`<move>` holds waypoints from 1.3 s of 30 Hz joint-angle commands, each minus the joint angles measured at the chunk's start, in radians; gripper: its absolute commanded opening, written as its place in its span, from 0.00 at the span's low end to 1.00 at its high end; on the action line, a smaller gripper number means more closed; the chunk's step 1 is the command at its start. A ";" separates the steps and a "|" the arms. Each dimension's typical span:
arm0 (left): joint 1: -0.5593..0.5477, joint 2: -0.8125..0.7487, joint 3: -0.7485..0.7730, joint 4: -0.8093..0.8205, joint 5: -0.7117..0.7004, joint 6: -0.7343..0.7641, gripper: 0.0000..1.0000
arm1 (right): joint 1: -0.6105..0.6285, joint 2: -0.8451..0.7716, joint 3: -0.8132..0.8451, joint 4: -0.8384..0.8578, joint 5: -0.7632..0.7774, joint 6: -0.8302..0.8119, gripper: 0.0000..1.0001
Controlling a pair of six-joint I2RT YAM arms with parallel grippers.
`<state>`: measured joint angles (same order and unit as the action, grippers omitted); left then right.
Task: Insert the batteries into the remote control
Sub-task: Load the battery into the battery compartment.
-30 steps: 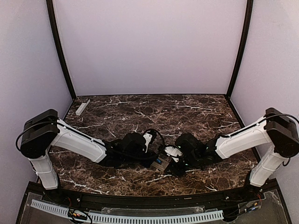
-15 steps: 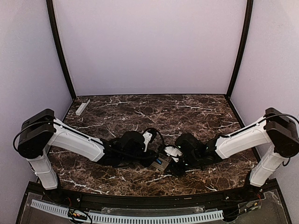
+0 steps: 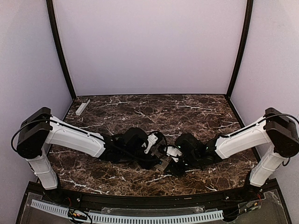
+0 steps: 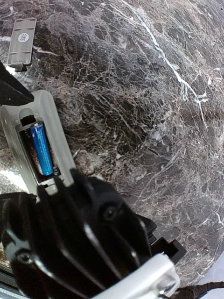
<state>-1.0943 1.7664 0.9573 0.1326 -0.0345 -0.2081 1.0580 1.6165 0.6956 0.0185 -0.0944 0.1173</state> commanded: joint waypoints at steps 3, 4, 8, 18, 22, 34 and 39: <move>0.012 0.013 0.025 -0.047 -0.002 0.019 0.62 | 0.013 0.028 -0.018 -0.033 -0.023 0.006 0.43; 0.012 0.018 0.023 -0.041 -0.001 0.016 0.62 | 0.014 0.027 -0.018 -0.034 -0.023 0.006 0.43; 0.012 0.030 0.025 -0.022 0.003 0.003 0.65 | 0.013 0.026 -0.018 -0.034 -0.022 0.003 0.43; 0.008 0.060 0.044 -0.019 -0.022 0.001 0.65 | 0.014 0.023 -0.027 -0.023 -0.033 0.012 0.41; 0.004 0.071 0.055 -0.024 -0.020 0.005 0.65 | 0.013 0.024 -0.027 -0.023 -0.034 0.010 0.41; -0.006 0.097 0.088 -0.065 0.002 0.034 0.65 | 0.014 0.030 -0.025 -0.023 -0.029 0.008 0.40; -0.010 0.114 0.118 -0.108 -0.006 0.054 0.65 | 0.014 0.031 -0.021 -0.023 -0.022 0.010 0.40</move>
<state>-1.0927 1.8690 1.0416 0.0925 -0.0448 -0.1864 1.0580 1.6180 0.6933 0.0292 -0.1066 0.1165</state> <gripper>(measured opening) 0.648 0.486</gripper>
